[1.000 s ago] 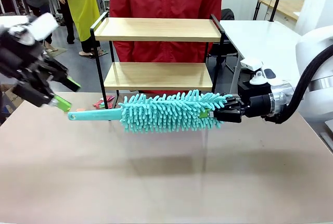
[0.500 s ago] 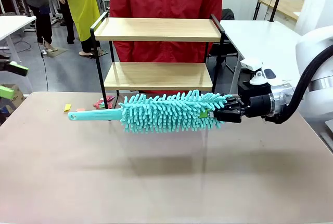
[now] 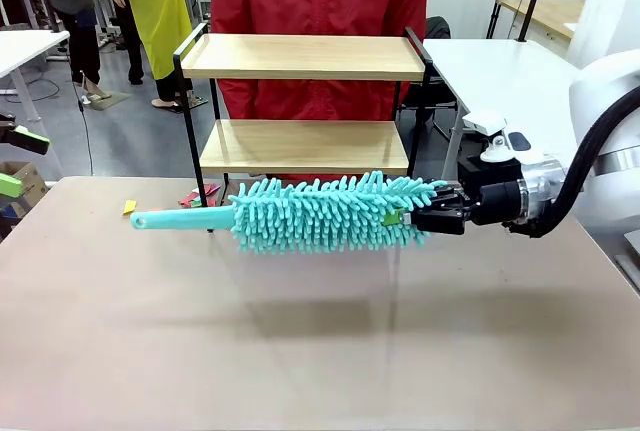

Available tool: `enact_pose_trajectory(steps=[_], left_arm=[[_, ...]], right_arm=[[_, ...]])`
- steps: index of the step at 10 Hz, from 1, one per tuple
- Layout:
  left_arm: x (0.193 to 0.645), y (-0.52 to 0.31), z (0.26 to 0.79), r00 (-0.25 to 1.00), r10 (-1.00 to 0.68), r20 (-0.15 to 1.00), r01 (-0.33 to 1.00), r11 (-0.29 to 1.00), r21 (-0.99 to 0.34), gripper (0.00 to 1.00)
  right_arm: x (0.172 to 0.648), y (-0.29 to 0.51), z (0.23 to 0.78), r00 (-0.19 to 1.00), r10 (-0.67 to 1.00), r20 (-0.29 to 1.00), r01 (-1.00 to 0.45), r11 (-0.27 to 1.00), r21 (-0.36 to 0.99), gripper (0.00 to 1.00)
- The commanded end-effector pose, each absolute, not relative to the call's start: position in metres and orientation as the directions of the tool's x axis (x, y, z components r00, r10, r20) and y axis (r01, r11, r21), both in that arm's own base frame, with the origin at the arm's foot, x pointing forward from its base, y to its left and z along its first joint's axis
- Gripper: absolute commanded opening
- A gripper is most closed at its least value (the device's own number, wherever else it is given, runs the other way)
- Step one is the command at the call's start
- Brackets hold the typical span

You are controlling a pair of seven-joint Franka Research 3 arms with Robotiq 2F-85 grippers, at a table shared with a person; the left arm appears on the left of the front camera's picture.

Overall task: Clean the shelf.
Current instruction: Hand the Duster back to the human.

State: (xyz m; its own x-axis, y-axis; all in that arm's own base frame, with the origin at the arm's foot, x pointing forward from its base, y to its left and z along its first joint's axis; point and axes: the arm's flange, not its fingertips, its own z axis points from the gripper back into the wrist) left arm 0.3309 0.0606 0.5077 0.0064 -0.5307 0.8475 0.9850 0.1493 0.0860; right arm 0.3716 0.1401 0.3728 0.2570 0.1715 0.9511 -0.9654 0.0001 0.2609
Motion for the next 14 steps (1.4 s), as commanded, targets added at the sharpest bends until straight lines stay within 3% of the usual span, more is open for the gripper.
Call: enact_pose_trajectory(steps=[1,3,5,7,9,11,14], left_arm=[[0.331,0.061,0.511,-0.009,-0.508,0.861,0.984,0.147,0.097,1.0],[0.331,0.061,0.511,-0.009,-0.508,0.861,0.984,0.147,0.097,1.0],[0.331,0.061,0.511,-0.009,-0.508,0.861,0.984,0.147,0.097,1.0],[0.331,0.061,0.511,-0.009,-0.508,0.861,0.984,0.147,0.097,1.0],[0.331,0.061,0.511,-0.009,-0.508,0.861,0.984,0.147,0.097,1.0],[0.331,0.061,0.511,-0.009,-0.508,0.861,0.984,0.147,0.097,1.0],[0.331,0.061,0.511,-0.009,-0.508,0.861,0.984,0.147,0.097,1.0]], right_arm=[[0.367,0.124,0.407,0.292,0.047,0.955,-0.956,-0.004,0.292,0.16],[0.36,0.104,0.443,0.25,-0.051,0.967,-0.968,-0.037,0.249,0.16],[0.348,0.083,0.48,0.197,-0.174,0.965,-0.979,0.013,0.202,0.16],[0.33,0.054,0.515,0.095,-0.273,0.957,-0.97,0.191,0.15,0.16],[0.316,0.025,0.534,-0.047,-0.294,0.955,-0.865,0.49,0.109,0.16],[0.311,-0.006,0.534,-0.059,-0.367,0.928,-0.74,0.64,0.206,0.16],[0.304,-0.055,0.514,-0.081,-0.348,0.934,-0.393,0.872,0.291,0.16]])
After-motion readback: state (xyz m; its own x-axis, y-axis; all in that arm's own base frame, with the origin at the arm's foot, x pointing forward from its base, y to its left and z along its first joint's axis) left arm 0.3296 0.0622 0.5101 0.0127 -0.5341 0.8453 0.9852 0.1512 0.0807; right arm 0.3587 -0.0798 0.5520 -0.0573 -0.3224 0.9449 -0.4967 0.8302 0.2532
